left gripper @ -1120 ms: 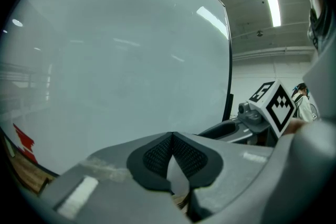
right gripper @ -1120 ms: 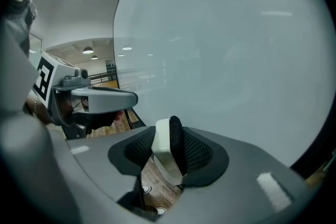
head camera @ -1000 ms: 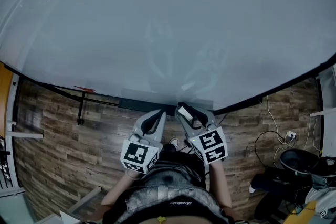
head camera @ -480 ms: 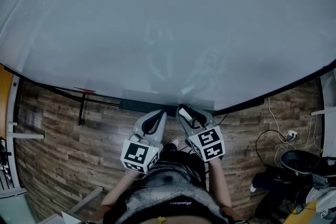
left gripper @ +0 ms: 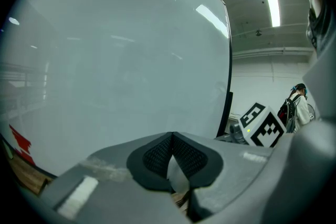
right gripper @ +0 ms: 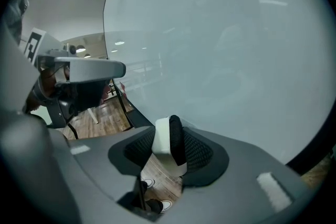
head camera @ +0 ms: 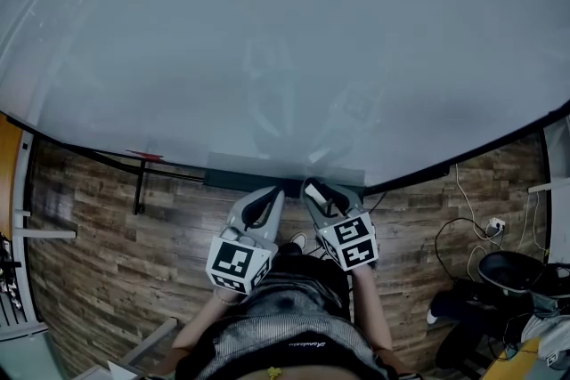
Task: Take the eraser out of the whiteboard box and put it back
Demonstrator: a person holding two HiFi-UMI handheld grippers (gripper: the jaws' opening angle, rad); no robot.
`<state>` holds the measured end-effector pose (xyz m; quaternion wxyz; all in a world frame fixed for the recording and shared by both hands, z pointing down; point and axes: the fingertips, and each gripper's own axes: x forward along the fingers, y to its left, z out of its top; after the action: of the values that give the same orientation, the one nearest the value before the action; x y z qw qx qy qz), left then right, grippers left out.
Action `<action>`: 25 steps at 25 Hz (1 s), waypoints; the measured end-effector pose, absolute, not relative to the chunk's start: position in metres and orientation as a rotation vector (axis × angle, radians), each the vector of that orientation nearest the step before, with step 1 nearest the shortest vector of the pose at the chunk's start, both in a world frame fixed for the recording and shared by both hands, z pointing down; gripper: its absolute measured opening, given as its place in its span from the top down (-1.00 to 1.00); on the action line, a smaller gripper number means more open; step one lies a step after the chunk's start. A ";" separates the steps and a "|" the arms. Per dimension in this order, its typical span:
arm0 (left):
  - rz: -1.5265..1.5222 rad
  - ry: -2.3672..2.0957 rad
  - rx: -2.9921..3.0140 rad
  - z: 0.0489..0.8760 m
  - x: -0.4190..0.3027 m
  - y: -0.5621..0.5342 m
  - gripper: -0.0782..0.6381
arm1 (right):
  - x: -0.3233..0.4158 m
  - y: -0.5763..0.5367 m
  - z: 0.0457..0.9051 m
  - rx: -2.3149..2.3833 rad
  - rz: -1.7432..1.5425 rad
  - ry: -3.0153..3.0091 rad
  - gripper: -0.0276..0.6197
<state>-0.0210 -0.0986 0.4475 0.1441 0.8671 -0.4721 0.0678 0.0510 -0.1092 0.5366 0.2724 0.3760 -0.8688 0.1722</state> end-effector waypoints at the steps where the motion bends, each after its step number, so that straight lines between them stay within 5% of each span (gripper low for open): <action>1: 0.195 -1.359 2.504 0.447 -0.022 -0.099 0.78 | 0.051 -0.109 0.536 1.016 0.466 -2.339 0.40; 25: 0.202 -1.299 2.529 0.450 -0.012 -0.097 0.78 | 0.050 -0.109 0.538 1.036 0.468 -2.344 0.40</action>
<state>-0.0119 -0.0973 0.4500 0.1451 0.8778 -0.4510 0.0700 0.0499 -0.1092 0.5376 0.2650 0.3833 -0.8676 0.1734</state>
